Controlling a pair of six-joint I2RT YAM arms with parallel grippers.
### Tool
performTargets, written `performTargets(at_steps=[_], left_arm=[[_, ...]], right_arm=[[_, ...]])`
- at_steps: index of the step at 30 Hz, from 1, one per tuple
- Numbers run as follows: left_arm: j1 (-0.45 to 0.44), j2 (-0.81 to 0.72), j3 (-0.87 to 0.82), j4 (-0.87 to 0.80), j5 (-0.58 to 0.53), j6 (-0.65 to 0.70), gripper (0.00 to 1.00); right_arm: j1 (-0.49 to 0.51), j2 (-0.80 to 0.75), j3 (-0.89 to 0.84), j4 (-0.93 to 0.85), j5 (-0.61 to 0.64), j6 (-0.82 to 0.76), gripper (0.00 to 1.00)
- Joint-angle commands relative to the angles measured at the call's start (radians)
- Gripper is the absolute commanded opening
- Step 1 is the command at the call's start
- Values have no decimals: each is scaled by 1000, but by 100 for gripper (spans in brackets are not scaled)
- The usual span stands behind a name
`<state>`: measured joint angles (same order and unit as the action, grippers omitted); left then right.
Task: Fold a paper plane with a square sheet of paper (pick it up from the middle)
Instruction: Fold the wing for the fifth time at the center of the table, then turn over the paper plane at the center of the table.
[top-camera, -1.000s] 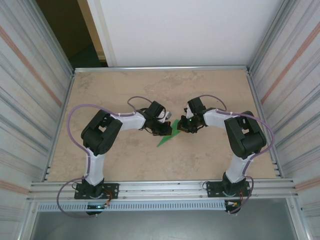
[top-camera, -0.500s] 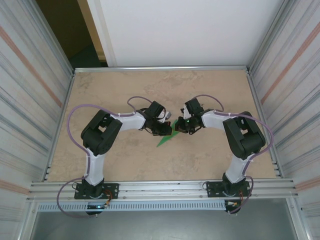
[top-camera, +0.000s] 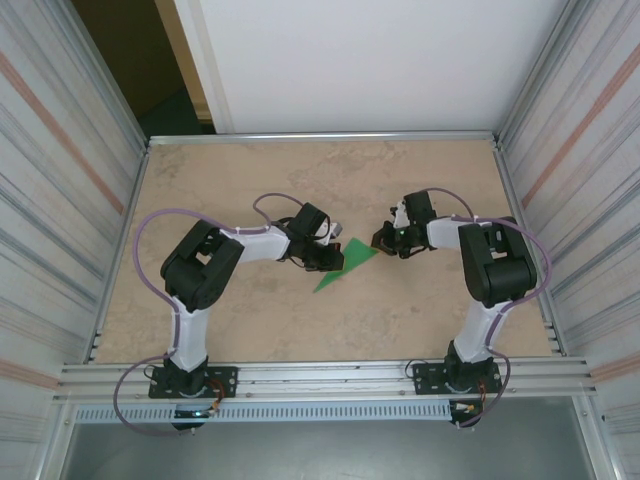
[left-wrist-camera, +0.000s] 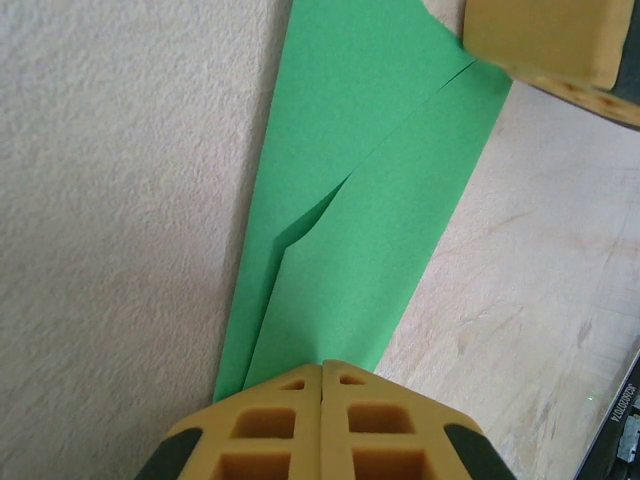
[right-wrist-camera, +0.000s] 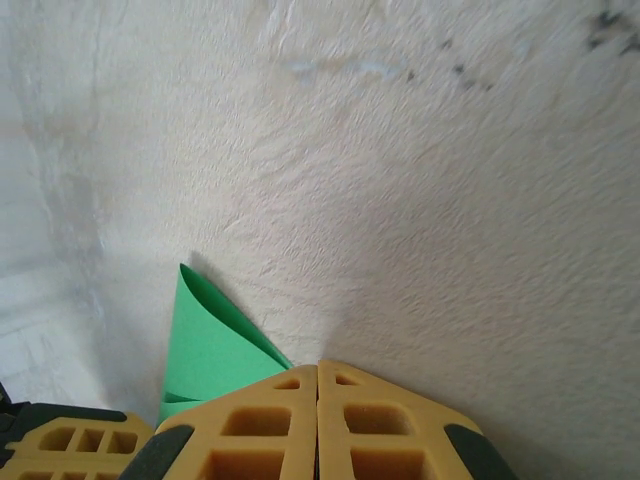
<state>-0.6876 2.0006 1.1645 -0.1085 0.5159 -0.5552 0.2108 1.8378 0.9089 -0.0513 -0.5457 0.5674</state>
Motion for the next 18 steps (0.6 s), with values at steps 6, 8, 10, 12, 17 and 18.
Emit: performTargets(at_steps=[6,8,10,12,17,18], left_arm=[[13,-38,29,-106,61,7,0],[14,-66,52,-104,74,4,3],[16,-108,69,-95,78,-9,9],[27,-159,60,-74,77,-28,15],[99,-317,-38,-31,50,-73,34],[118,-354,-69,-34,40,-76,38]], right_arm=[[-31,-172,-80,122,77,6,9],[-23,-255,-90,85,108,12,11],[-3,-330,-91,22,144,20,13],[27,-380,-86,-54,189,34,20],[135,-479,-104,-176,310,105,40],[161,-493,-107,-196,330,126,42]])
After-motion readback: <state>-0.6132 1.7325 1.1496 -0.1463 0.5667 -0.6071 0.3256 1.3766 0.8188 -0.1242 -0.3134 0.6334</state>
